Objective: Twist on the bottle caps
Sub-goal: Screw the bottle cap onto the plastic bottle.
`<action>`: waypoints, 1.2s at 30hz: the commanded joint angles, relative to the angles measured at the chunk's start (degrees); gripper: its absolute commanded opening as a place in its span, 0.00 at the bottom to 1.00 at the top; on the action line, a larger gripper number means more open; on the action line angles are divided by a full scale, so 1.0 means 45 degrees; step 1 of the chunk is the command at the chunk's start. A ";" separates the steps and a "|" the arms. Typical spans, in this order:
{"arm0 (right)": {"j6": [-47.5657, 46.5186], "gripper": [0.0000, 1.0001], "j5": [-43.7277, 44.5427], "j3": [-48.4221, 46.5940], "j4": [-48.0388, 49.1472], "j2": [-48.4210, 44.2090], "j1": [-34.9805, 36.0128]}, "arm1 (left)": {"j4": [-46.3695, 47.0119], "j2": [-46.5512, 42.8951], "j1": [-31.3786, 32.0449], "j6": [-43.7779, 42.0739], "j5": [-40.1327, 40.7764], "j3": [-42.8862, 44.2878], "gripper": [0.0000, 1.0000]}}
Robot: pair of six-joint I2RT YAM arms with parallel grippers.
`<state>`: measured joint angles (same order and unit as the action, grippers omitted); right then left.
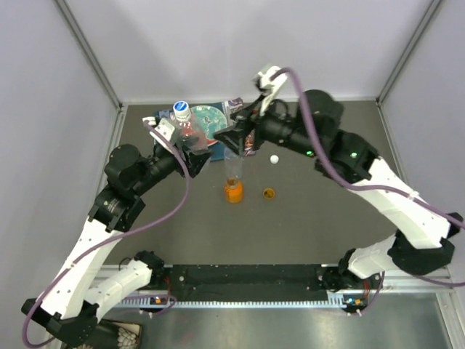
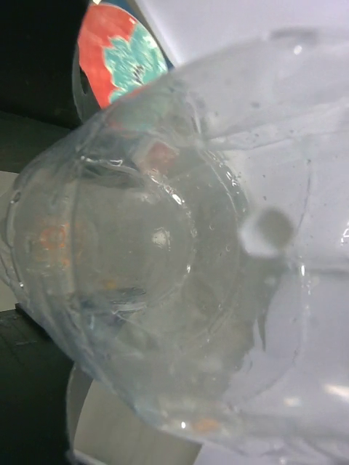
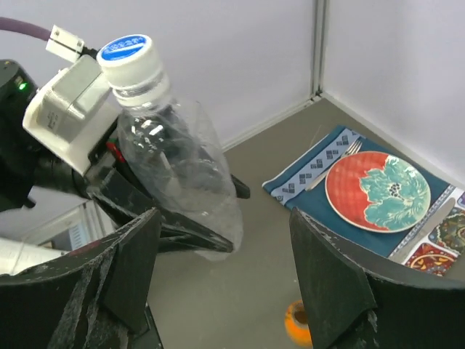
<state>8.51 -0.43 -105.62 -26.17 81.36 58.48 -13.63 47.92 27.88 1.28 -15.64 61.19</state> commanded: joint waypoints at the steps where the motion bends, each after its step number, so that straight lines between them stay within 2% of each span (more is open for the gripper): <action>1: -0.0504 0.72 -0.4861 0.0502 0.0637 -0.1556 -0.1546 | 0.1446 -0.0161 -0.0062 0.0651 -0.3704 -0.0003 0.08; 2: -0.0582 0.72 -0.6162 0.0658 0.0853 -0.1654 -0.1743 | 0.1601 -0.0122 -0.0062 0.0750 -0.4582 -0.0042 0.09; 3: -0.0661 0.71 -0.6909 0.0698 0.1049 -0.1655 -0.1861 | 0.1641 -0.0045 -0.0082 0.0809 -0.6621 -0.0101 0.09; 4: -0.0835 0.71 -0.7632 0.0737 0.1592 -0.1655 -0.1940 | 0.1796 0.0014 -0.0082 0.1235 -0.7396 -0.0159 0.10; 5: -0.0953 0.71 -0.8819 0.0796 0.1849 -0.1635 -0.1960 | 0.2185 0.0054 -0.0082 0.1587 -0.8022 -0.0257 0.12; 7: -0.0897 0.71 -0.9744 0.0699 0.2337 -0.1441 -0.1960 | 0.2403 0.0112 -0.0062 0.2193 -0.9660 -0.0394 0.13; 10: -0.0294 0.70 -1.0996 0.0465 0.3411 -0.0973 -0.1999 | 0.2501 0.0210 -0.0062 0.2353 -1.0603 -0.0472 0.15; 17: 0.1426 0.66 -1.2871 -0.1135 0.4682 0.0960 -0.2233 | 0.2520 0.0308 -0.0004 0.2314 -1.1192 -0.0589 0.15; 27: 0.4451 0.59 -1.4747 -0.1392 0.7961 0.2192 -0.2292 | 0.2326 0.0230 0.0055 0.1885 -1.1057 -0.0765 0.15; 30: 0.5447 0.52 -1.5431 -0.1255 0.9174 0.2427 -0.2292 | 0.2072 0.0191 0.0055 0.1651 -1.0861 -0.0765 0.15; 31: 0.5568 0.47 -1.5587 -0.1332 0.9311 0.2485 -0.2292 | 0.2013 0.0191 0.0055 0.1591 -1.0687 -0.0765 0.15; 36: 0.5493 0.29 -1.5843 -0.1703 0.8476 0.2954 -0.2292 | 0.1643 0.0093 0.0055 0.1260 -1.0198 -0.0629 0.15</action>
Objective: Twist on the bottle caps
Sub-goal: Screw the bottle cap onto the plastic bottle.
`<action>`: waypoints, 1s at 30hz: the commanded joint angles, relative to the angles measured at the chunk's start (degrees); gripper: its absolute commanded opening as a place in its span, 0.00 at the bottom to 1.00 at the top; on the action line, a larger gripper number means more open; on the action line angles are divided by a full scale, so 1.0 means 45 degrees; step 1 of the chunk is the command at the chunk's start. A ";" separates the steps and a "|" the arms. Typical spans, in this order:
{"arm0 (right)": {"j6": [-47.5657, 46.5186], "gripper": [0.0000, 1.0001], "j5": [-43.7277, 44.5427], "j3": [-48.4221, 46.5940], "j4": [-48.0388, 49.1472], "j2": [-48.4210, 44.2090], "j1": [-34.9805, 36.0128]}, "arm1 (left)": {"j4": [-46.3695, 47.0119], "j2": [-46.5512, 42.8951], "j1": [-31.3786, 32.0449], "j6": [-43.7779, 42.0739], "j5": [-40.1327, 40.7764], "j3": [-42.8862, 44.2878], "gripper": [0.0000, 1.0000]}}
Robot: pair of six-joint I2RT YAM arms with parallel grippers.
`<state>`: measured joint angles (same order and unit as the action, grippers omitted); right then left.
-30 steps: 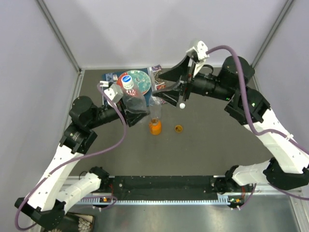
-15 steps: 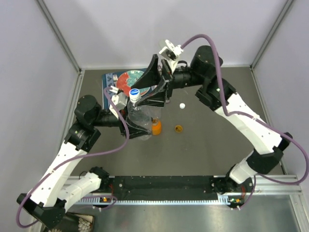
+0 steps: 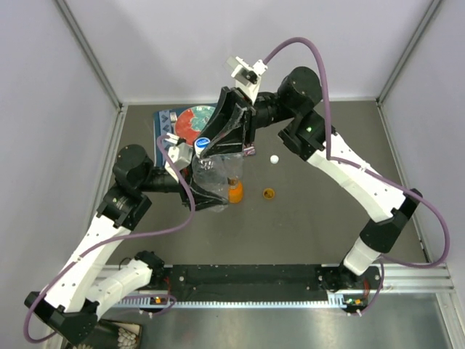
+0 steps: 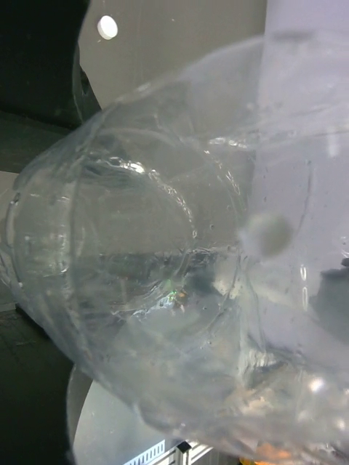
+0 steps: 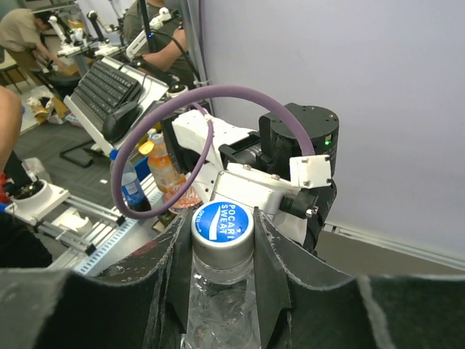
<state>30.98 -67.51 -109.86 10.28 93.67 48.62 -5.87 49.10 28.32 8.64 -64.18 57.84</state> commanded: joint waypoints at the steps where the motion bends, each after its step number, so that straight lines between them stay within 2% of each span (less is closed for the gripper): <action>1: 0.0382 0.29 -0.0936 -0.0878 0.0081 0.0259 -0.0101 | -0.0102 -0.0150 -0.0042 -0.0455 0.0649 0.0153 0.14; 4: -0.0029 0.21 -0.0858 -0.0919 -0.0625 0.0318 -0.0082 | -0.0161 -0.0150 -0.0042 -0.0515 0.0786 0.0251 0.14; 5: -0.0029 0.17 -0.0839 -0.0879 -0.0664 0.0298 -0.0101 | -0.0141 -0.0150 -0.0042 -0.0515 0.0980 0.0270 0.14; 6: -0.0223 0.07 -0.0761 -0.0859 -0.0935 0.0298 -0.0082 | -0.0180 -0.0169 -0.0042 -0.0573 0.1117 0.0271 0.14; 8: -0.0555 0.01 -0.0372 -0.0898 -0.1559 0.0259 -0.0121 | -0.0316 -0.0150 -0.0042 -0.0787 0.1739 0.0368 0.14; 11: -0.2309 0.00 0.1090 -0.1112 -0.4211 0.0084 -0.0180 | -0.0726 -0.0169 -0.0042 -0.1390 0.3084 0.0622 0.14; 12: -0.3455 0.00 0.1694 -0.1171 -0.5669 0.0006 -0.0180 | -0.0804 -0.0189 -0.0042 -0.1510 0.3497 0.0661 0.13; 15: -0.4362 0.00 0.5629 -0.0997 -0.6756 -0.0365 -0.0179 | -0.0961 -0.0208 -0.0042 -0.1823 0.5600 0.0798 0.13; 20: -0.3917 0.00 1.0248 0.0037 -0.7071 -0.0912 0.0210 | -0.0825 -0.0345 -0.0042 -0.2253 0.7971 0.0700 0.11; 26: -0.4033 0.00 1.6087 0.0430 -0.7051 -0.0855 0.2392 | -0.0786 -0.0384 -0.0062 -0.2136 1.0451 0.0486 0.11; 27: -0.4207 0.00 1.7545 0.0294 -0.7051 -0.0757 0.2650 | -0.0786 -0.0403 -0.0062 -0.2058 1.0783 0.0466 0.11; 30: -0.4191 0.03 1.9001 -0.0115 -0.7264 -0.0094 0.3179 | -0.0825 -0.0423 -0.0062 -0.1999 1.2267 0.0369 0.10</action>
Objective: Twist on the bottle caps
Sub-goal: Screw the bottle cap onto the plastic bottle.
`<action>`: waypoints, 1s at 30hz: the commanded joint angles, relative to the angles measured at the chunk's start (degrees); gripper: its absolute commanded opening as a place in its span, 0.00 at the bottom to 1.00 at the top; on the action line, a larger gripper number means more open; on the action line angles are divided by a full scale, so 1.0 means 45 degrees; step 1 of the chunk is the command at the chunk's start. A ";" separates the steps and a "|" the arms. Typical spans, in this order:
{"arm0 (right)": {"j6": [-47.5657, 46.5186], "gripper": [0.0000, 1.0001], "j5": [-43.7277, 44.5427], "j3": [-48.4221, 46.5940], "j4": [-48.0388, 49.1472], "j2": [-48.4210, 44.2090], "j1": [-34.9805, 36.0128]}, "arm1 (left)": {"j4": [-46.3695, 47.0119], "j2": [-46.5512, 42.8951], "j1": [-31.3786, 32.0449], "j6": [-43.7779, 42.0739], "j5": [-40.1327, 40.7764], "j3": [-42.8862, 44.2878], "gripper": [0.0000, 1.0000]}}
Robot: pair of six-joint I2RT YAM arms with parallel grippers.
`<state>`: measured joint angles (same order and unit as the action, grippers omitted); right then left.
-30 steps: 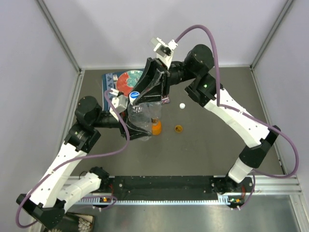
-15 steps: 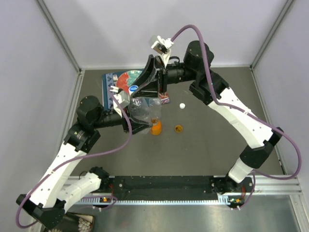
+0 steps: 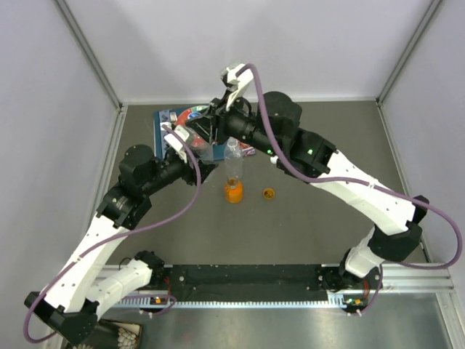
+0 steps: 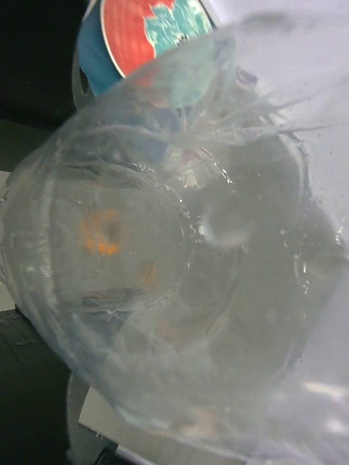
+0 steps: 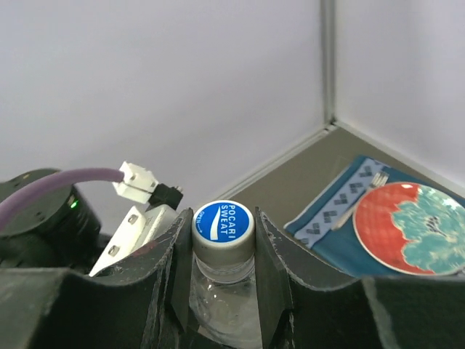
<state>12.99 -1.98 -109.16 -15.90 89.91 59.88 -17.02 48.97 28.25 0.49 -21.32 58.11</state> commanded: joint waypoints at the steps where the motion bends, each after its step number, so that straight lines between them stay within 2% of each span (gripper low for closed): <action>1: -0.0096 0.06 0.4985 -0.0698 -0.1563 0.1052 0.0678 | 0.1556 -0.0394 -0.0086 -0.0187 0.3036 0.0291 0.10; 4: -0.0152 0.13 0.5031 -0.1404 -0.1759 0.1251 0.0698 | 0.1477 -0.0413 -0.0203 -0.0168 0.3040 0.0271 0.10; 5: -0.0250 0.21 0.4894 -0.1521 -0.1759 0.1173 0.0698 | 0.1477 -0.0452 -0.0204 -0.0149 0.2884 0.0290 0.10; 6: -0.0560 0.34 0.4467 -0.1754 -0.1740 0.1095 0.0659 | 0.1477 -0.0472 -0.0242 -0.0168 0.2554 0.0252 0.09; 8: -0.0797 0.47 0.3550 -0.1874 -0.1740 0.0552 0.0484 | 0.1554 -0.0511 -0.0281 -0.0168 0.2143 0.0193 0.09; 9: -0.0740 0.58 0.2404 -0.1835 -0.1721 0.0258 0.0135 | 0.1593 -0.0589 -0.0301 -0.0168 0.1638 0.0154 0.10; 11: -0.0371 0.67 0.0916 -0.1622 -0.1409 -0.0657 -0.0432 | 0.1710 -0.0648 -0.0340 0.0200 0.1108 -0.0002 0.10; 12: -0.0213 0.77 -0.0542 -0.1233 -0.1215 -0.0953 -0.0686 | 0.1769 -0.0706 -0.0360 0.0203 0.0390 -0.0041 0.10; 13: -0.0096 0.80 -0.1214 -0.0998 -0.0768 -0.1246 -0.1327 | 0.1770 -0.0726 -0.0379 0.0223 0.0093 -0.0138 0.10; 15: 0.0178 0.93 -0.2753 -0.0355 -0.0414 -0.2045 -0.1819 | 0.1789 -0.0726 -0.0399 0.0242 -0.0571 -0.0178 0.10; 16: 0.0179 0.98 -0.3382 -0.0119 -0.0238 -0.2301 -0.2228 | 0.1789 -0.0745 -0.0399 0.0242 -0.1502 -0.0217 0.10; 21: -0.0093 0.98 -0.7305 0.1132 0.0975 -0.2831 -0.2896 | 0.2120 -0.0609 -0.0418 0.0768 -0.4418 -0.0237 0.10; 26: -0.0465 0.88 -0.9265 0.1348 0.1306 -0.2383 -0.2876 | 0.2219 -0.0453 -0.0418 0.1004 -0.6644 -0.0022 0.12; 30: -0.0174 0.85 -1.1039 0.1504 0.1950 -0.2089 -0.2877 | 0.2218 -0.0336 -0.0419 0.1277 -0.7699 0.0114 0.15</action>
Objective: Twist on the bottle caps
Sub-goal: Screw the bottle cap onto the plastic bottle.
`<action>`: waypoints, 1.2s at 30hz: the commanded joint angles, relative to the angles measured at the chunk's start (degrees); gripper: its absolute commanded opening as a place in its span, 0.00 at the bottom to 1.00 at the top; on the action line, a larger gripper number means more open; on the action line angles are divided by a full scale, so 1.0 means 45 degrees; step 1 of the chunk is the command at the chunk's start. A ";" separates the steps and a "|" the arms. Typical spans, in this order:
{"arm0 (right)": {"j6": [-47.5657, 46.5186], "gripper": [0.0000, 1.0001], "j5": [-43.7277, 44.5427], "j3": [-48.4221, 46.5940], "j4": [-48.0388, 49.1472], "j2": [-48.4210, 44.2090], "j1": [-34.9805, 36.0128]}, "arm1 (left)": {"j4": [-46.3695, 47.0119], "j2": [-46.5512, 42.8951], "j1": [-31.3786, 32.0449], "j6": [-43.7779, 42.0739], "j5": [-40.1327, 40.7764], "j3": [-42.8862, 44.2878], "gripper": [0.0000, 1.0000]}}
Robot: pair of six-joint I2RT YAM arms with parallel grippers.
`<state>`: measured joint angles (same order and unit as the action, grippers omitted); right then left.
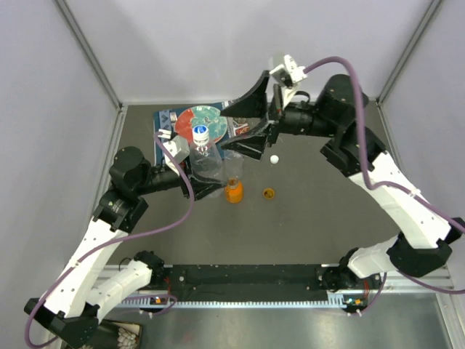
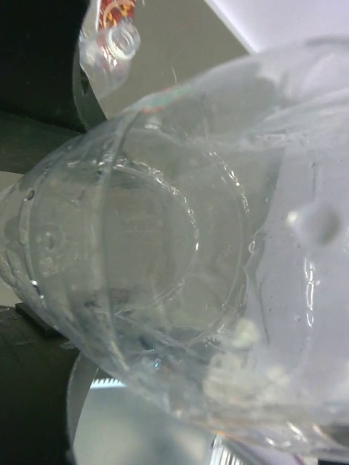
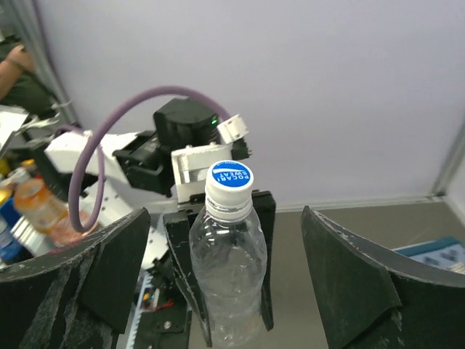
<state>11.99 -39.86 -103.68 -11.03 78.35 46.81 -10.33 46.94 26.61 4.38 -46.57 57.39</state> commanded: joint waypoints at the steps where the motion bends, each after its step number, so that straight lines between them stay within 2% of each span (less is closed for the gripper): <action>1: 0.0147 0.84 -0.2821 0.0324 0.1255 0.0519 0.0028 | 0.0790 0.0116 -0.0054 0.0471 -0.2267 0.0256 0.16; 5: 0.0634 0.81 -0.3349 0.0364 0.2018 0.0714 0.0028 | 0.1025 0.0233 -0.0054 0.0784 -0.2777 0.0217 0.17; 14: 0.2820 0.75 -0.4287 0.0345 0.4674 0.1631 0.0028 | 0.1026 0.0331 -0.0054 0.0608 -0.2074 0.0158 0.18; 24: 0.2668 0.68 -0.4503 -0.0593 0.4013 0.2687 0.0438 | 0.1025 0.0253 -0.0054 0.0667 -0.1898 0.0139 0.20; 27: 0.2610 0.61 -0.4502 -0.0788 0.3819 0.2824 0.0458 | 0.0928 0.0195 -0.0054 0.0570 -0.1723 0.0138 0.20; 29: 0.2571 0.52 -0.4502 -0.0886 0.3720 0.2883 0.0477 | 0.0889 0.0156 -0.0054 0.0530 -0.1664 0.0119 0.21; 30: 0.2551 0.47 -0.4464 -0.0905 0.3681 0.2883 0.0497 | 0.0869 0.0136 -0.0035 0.0530 -0.1644 0.0080 0.22; 31: 0.2454 0.34 -0.4386 -0.0925 0.3584 0.2863 0.0497 | 0.0831 0.0116 -0.0035 0.0530 -0.1586 0.0080 0.24; 33: 0.2337 0.23 -0.4346 -0.0925 0.3428 0.2824 0.0497 | 0.0636 -0.0001 -0.0054 0.0453 -0.1372 0.0002 0.25; 36: 0.2063 0.18 -0.4307 -0.0964 0.3154 0.2785 0.0497 | 0.0285 -0.0254 -0.0073 0.0277 -0.1235 -0.0154 0.28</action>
<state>21.30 -58.85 -105.12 4.25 91.68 48.34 -9.65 47.70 26.72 8.08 -53.91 57.32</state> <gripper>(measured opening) 0.296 0.597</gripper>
